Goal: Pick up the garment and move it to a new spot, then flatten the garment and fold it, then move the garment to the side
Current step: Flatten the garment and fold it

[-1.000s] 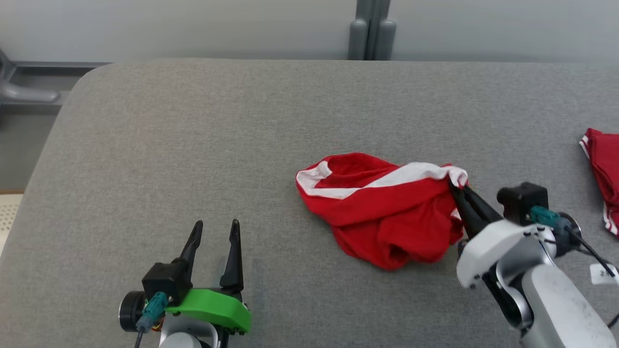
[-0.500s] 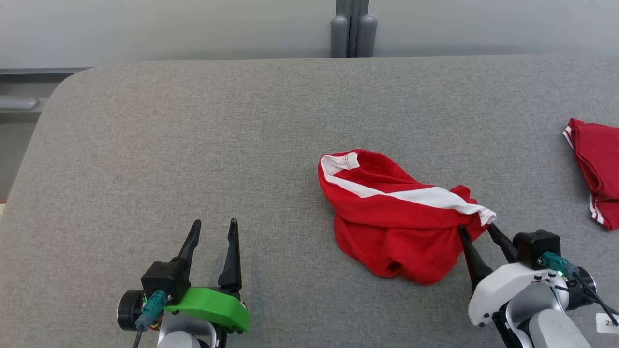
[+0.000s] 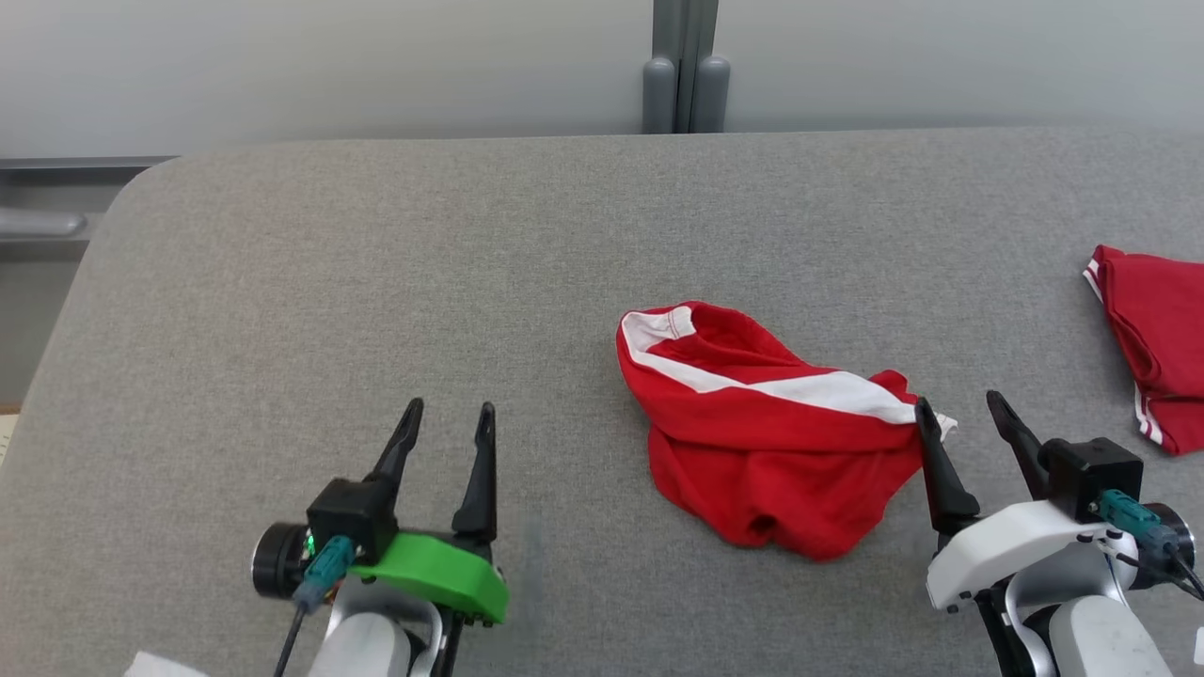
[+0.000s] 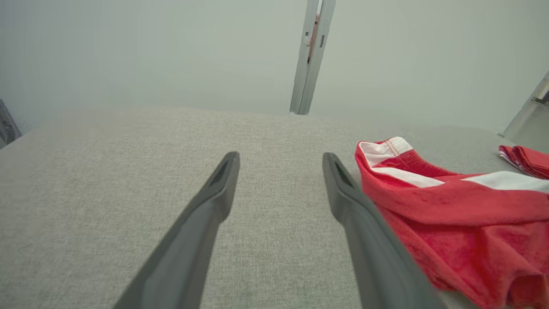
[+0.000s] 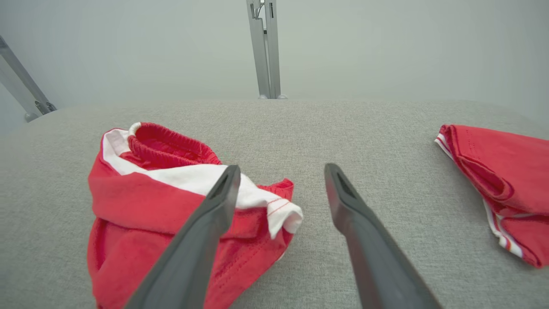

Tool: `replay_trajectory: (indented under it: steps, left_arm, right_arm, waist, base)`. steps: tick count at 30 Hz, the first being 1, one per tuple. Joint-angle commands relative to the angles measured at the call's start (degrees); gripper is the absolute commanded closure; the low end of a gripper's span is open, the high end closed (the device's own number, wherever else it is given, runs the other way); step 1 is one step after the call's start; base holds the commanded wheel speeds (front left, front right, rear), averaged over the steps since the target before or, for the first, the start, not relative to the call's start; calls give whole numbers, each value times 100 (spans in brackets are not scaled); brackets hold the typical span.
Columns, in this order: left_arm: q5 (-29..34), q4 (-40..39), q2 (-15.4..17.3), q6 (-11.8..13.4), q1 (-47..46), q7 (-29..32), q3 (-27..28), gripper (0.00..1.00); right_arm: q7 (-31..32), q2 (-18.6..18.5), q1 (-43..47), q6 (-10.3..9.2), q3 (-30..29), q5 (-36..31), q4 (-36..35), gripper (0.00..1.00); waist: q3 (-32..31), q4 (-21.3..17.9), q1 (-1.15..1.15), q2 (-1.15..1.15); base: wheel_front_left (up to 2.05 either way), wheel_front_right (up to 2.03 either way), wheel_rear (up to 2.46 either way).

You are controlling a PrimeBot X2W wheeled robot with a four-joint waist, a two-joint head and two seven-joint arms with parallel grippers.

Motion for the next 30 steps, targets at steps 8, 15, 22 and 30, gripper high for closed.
replay_trajectory:
  steps: [8,15,22,30]
  left_arm:
    - [335,453,16,-435,-1226,268,-1074,0]
    - [525,1170,22,-656,-2246,689,-2204,0]
    - [394,2547,62,-595,-3013,745,-2343,0]
    - [228,3552,25,-448,-3533,939,-2392,0]
  right_arm:
    - [-36,139,133,-9,-78,-113,-522,0]
    - [-72,202,54,-9,40,-51,-770,0]
    - [-255,206,-30,-9,310,312,-871,0]
    - [-330,208,-67,-9,478,371,-935,0]
  waist:
    - [39,-210,0,0]
    - [163,-670,0,0]
    - [366,-1132,0,0]
    - [529,-1381,0,0]
  base:
    - [0,0,0]
    - [0,0,0]
    - [0,0,0]
    - [0,0,0]
